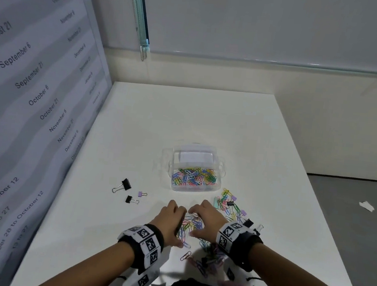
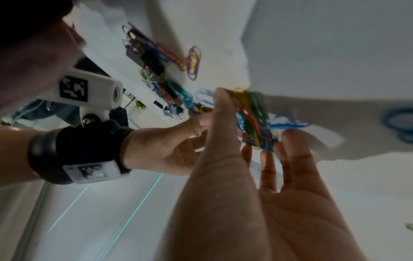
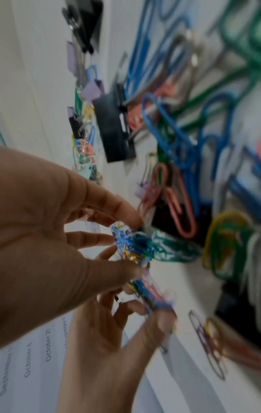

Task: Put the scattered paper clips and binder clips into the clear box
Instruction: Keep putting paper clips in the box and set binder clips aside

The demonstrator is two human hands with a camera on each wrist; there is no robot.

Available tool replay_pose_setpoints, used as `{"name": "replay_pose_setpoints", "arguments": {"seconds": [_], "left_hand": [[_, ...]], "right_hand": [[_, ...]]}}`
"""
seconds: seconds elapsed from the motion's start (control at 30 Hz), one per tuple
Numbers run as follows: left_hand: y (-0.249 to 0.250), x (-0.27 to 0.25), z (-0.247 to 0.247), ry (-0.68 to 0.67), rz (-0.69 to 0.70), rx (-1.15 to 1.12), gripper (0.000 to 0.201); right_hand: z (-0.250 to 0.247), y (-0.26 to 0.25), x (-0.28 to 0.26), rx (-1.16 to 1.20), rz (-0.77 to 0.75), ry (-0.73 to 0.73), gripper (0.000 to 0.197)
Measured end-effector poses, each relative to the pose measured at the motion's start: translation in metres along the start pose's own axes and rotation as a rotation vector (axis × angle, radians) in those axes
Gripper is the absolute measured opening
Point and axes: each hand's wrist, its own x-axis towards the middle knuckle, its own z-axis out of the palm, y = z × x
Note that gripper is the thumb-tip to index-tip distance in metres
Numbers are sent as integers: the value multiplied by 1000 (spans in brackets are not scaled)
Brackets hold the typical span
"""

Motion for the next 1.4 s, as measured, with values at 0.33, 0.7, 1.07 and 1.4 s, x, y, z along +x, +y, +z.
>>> {"name": "replay_pose_setpoints", "arguments": {"seconds": [0.33, 0.7, 1.07, 1.4], "left_hand": [[-13, 13, -12, 69, -31, -143, 21], [-26, 21, -37, 139, -110, -503, 27], [-5, 51, -78, 278, -98, -851, 19], [5, 58, -91, 253, -107, -1072, 42]], "right_hand": [[-17, 13, 2, 10, 4, 78, 41], [-18, 9, -1, -105, -19, -54, 18], [-70, 0, 6, 86, 89, 163, 27], [-92, -11, 30, 197, 50, 368, 21]]}}
